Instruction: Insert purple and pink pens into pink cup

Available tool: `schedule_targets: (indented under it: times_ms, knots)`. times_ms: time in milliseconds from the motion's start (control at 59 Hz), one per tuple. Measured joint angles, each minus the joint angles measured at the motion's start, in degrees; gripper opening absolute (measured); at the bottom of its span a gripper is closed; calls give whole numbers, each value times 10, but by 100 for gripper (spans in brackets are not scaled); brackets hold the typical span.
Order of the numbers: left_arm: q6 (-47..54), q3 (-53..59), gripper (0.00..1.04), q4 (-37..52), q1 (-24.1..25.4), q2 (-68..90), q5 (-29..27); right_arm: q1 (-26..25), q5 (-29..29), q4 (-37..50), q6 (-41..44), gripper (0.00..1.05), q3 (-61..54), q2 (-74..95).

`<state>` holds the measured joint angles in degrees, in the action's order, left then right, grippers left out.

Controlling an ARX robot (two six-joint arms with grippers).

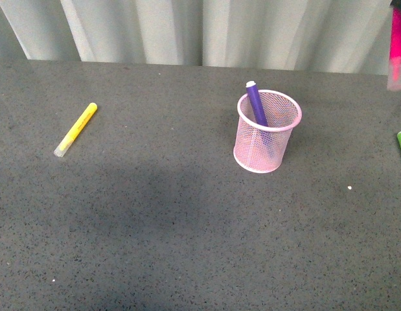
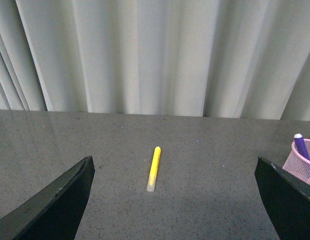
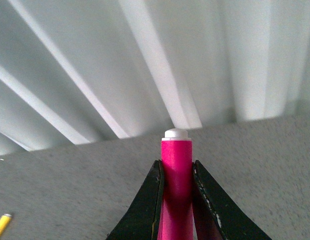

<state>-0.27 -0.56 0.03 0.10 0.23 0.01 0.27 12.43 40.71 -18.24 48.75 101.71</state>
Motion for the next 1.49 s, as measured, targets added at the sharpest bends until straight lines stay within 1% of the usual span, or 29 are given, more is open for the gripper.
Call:
schedule_targets:
  times_ms: [119, 187, 271, 407, 712, 865, 1035, 1492]
  knots:
    - [0, 0, 98, 0, 0, 0, 0, 27, 21, 29, 8, 11, -33, -92]
    - [0, 0, 98, 0, 0, 0, 0, 46, 37, 60, 44, 11, -51, -129]
    - [0, 0, 98, 0, 0, 0, 0, 61, 51, 88, 81, 11, -63, -132]
    - [0, 0, 98, 0, 0, 0, 0, 70, 59, 128, 120, 11, -80, -101]
    - [0, 0, 98, 0, 0, 0, 0, 89, 88, 246, 128, 11, -96, -14]
    - [0, 0, 98, 0, 0, 0, 0, 100, 122, 327, 117, 11, -95, 40]
    - [0, 0, 98, 0, 0, 0, 0, 106, 134, 384, 100, 11, -82, 99]
    - [0, 0, 98, 0, 0, 0, 0, 105, 158, 391, 99, 11, -57, 177]
